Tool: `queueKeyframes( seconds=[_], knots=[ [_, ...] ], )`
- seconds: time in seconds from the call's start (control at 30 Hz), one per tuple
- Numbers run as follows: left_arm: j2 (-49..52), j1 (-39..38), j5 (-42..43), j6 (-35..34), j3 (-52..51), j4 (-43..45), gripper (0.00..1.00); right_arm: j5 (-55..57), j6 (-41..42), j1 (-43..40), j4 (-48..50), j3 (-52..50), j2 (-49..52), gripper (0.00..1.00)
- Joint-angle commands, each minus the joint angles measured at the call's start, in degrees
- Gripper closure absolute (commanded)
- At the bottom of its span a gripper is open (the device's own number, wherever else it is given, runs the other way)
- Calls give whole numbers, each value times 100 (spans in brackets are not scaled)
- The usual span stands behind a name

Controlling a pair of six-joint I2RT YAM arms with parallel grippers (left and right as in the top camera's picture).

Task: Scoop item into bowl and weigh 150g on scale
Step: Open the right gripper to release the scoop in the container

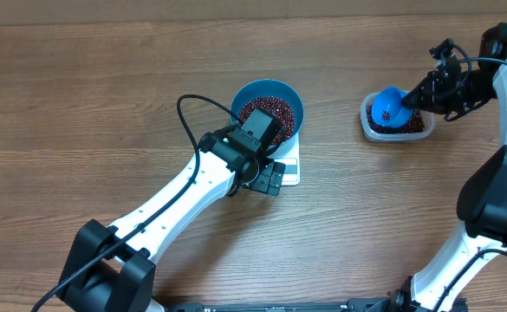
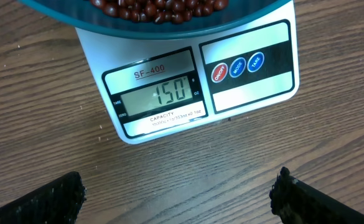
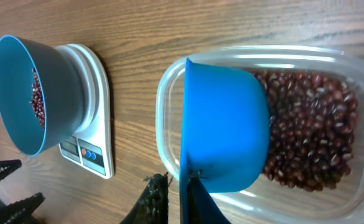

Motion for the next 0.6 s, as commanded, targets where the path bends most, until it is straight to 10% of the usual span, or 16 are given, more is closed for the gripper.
queueKeyframes(
  seconds=[0.0,0.13,0.2,0.57],
  knots=[
    [-114,-4,-57,-52,-52,4,0,-26,-83,-31,92,181,44,88],
    [-114,9,-57,-52,-52,4,1,52,-39,-33,70,181,50,83],
    [-114,0,-57,-52,-52,4,1,55,-42,-31,68,181,50,61],
    [-114,2,-59,-52,-52,4,1,457,15,-33,166,181,50,7]
  ],
)
